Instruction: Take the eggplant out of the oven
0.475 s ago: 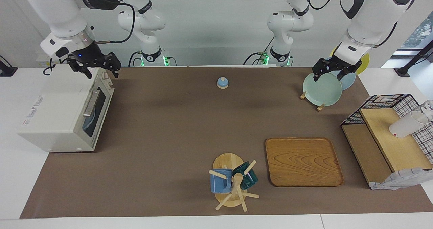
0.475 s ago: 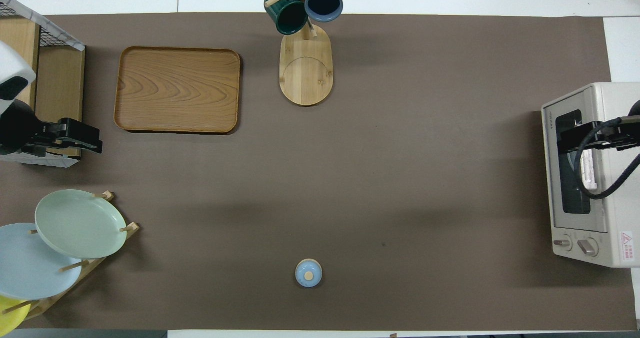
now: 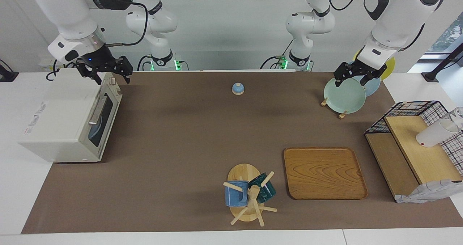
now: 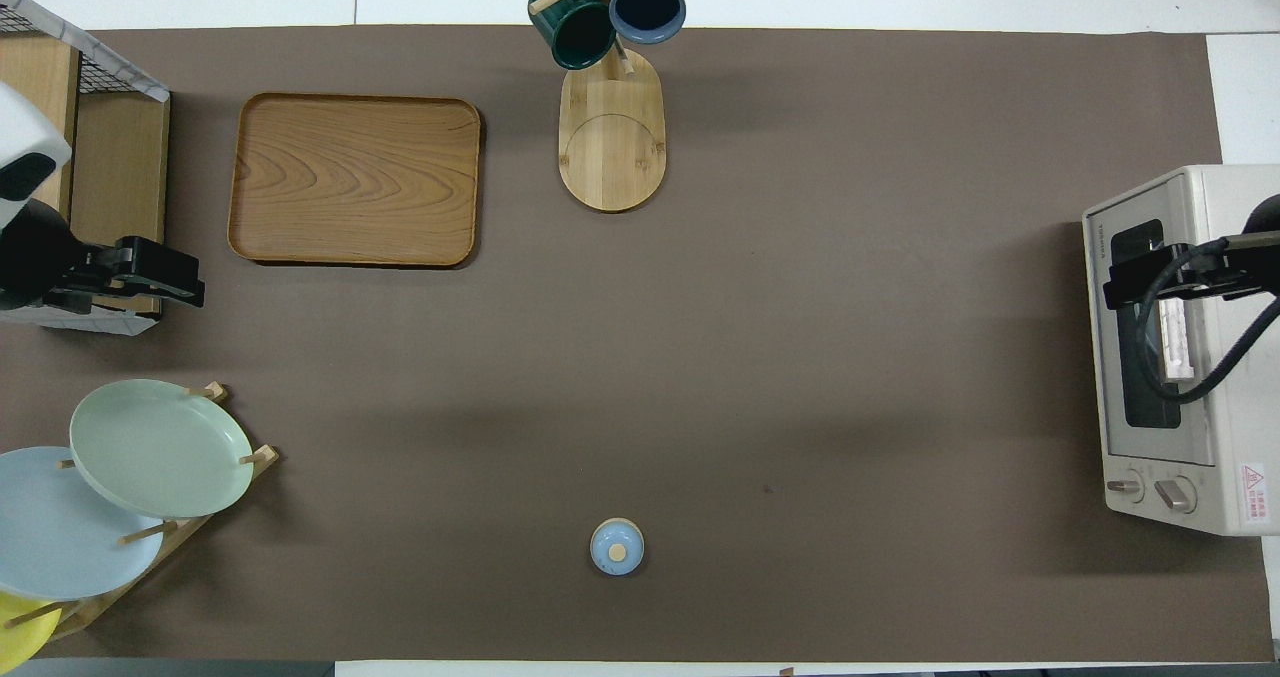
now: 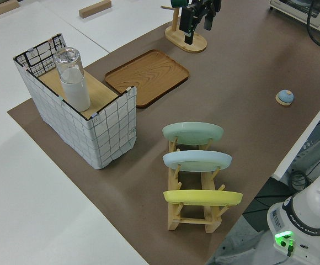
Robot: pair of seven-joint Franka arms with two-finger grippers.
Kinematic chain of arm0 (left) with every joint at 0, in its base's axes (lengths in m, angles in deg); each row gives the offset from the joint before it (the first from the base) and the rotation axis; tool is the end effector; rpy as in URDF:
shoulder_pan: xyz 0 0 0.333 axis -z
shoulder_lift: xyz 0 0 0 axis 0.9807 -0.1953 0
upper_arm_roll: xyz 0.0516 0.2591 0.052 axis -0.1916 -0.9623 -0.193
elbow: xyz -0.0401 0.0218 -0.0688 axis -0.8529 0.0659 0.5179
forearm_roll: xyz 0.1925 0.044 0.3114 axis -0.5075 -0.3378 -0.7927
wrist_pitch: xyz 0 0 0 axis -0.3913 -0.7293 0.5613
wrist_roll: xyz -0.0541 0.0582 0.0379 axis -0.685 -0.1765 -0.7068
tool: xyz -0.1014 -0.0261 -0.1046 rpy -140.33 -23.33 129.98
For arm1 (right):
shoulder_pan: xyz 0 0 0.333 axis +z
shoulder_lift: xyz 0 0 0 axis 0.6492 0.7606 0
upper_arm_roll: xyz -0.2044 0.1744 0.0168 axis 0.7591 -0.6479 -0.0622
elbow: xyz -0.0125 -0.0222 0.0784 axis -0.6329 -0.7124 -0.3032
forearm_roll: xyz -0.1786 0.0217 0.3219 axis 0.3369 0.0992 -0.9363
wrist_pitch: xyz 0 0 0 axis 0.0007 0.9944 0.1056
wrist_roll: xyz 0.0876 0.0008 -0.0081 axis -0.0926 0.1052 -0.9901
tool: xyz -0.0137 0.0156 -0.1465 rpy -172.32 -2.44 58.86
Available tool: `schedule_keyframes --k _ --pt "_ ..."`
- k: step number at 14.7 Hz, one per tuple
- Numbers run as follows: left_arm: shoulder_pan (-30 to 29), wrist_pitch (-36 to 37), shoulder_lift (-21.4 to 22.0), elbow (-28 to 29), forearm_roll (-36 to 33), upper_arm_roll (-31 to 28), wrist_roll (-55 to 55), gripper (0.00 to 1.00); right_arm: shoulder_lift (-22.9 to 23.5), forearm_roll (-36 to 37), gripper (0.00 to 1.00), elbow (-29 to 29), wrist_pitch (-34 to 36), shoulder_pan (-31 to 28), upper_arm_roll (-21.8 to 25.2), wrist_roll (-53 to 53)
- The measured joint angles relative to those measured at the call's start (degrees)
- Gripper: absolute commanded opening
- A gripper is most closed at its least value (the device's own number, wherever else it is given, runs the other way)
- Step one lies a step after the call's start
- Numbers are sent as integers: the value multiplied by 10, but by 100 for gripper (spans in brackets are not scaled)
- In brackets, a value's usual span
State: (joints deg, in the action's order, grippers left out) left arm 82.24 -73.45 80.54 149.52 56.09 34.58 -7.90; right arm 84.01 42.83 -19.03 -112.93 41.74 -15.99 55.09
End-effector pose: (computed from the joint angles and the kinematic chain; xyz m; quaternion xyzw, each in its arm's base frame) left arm 0.5096 -0.0592 0.5133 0.9989 -0.0153 -0.0434 0.0065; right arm 0.5101 -0.0058 0.5204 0.9989 0.0284 -0.0369 0.0036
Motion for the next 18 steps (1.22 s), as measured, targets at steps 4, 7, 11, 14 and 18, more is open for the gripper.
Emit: schedule_keyframes --k 4,7,11,14,18 --pt "0 0 0 0 0 0 0 100 -1 0 0 -15 -41 3 0 0" --pt "0 0 0 0 0 0 0 100 -3 33 0 -70 -95 1 3 0" --pt "0 0 0 0 0 0 0 100 -3 90 0 -135 -128 -9 5 0" --pt "0 0 0 0 0 0 0 100 -3 124 0 -160 -152 -18 5 0" --pt "0 0 0 0 0 0 0 100 -3 141 0 -188 -176 -41 5 0"
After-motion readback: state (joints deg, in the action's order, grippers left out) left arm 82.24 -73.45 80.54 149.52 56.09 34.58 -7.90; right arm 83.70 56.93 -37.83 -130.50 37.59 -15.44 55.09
